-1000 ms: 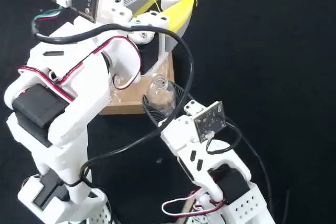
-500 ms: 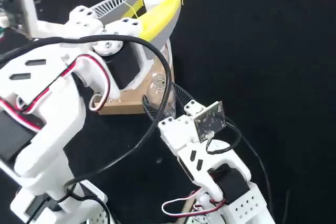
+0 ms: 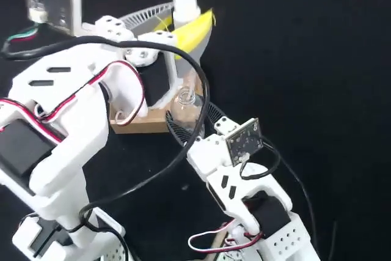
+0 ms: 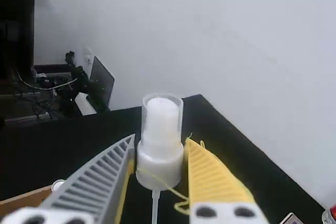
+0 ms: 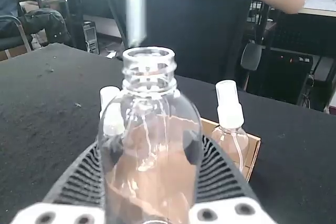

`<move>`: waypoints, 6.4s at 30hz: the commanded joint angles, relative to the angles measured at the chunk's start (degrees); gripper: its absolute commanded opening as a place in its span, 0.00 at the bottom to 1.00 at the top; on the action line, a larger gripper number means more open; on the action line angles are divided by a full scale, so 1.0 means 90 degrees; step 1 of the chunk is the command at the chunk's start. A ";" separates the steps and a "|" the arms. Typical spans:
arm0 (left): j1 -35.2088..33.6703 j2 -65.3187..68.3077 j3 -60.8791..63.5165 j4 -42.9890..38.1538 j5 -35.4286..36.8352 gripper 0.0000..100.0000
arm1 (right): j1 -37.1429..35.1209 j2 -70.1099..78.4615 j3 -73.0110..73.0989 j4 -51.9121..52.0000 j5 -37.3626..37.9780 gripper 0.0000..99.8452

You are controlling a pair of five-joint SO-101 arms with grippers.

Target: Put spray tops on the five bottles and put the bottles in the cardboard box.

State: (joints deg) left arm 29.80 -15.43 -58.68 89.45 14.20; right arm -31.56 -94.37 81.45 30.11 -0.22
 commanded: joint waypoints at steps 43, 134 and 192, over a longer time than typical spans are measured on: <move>-0.0698 -0.0156 0.0278 -0.1114 -0.0049 0.03 | -0.0029 -0.0142 -0.0034 -0.0176 -0.0049 0.01; -0.6882 -0.4015 1.2000 -0.4190 -0.1455 0.29 | 0.4063 0.1685 -0.3287 0.1299 0.0234 0.01; -0.5495 -0.4151 1.5419 -0.7570 -0.0371 0.29 | 0.6974 1.2596 -0.4694 -0.7678 0.0283 0.01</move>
State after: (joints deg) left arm -20.75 -51.30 80.31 22.46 10.51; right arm 30.07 19.65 41.63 -37.05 1.98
